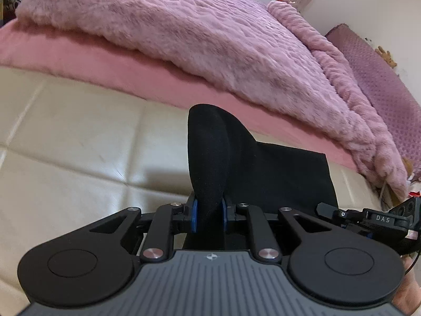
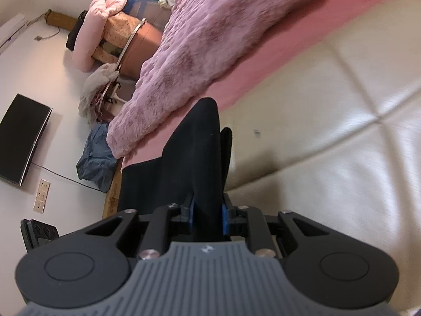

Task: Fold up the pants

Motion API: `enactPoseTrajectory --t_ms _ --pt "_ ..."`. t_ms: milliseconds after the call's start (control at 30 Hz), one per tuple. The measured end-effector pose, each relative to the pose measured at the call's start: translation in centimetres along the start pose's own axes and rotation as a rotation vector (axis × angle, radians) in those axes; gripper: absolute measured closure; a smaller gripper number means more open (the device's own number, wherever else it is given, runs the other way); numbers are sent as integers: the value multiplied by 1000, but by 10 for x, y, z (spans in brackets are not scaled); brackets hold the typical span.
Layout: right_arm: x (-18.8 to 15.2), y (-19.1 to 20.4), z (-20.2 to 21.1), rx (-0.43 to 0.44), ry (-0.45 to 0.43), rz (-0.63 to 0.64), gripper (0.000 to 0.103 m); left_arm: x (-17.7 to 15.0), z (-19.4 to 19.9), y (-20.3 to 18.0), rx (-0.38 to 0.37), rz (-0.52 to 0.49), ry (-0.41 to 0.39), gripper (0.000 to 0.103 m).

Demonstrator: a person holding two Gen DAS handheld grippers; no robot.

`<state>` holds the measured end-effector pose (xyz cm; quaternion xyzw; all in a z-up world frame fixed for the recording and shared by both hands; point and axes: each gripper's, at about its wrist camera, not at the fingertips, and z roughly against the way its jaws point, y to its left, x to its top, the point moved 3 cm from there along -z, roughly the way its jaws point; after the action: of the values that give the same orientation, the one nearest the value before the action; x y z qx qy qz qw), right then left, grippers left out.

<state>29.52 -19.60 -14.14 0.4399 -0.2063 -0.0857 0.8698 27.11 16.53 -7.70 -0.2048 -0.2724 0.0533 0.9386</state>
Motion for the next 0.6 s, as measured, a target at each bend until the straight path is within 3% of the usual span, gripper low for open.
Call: enactPoseTrajectory --t_ms 233,500,600 --pt "22 18 -64 -11 41 9 89 31 -28 35 29 -9 26 85" --pt "37 -3 -108 -54 75 12 89 34 -71 58 46 -7 67 84" --pt "40 -13 -116 -66 88 16 88 31 -82 69 54 12 78 76"
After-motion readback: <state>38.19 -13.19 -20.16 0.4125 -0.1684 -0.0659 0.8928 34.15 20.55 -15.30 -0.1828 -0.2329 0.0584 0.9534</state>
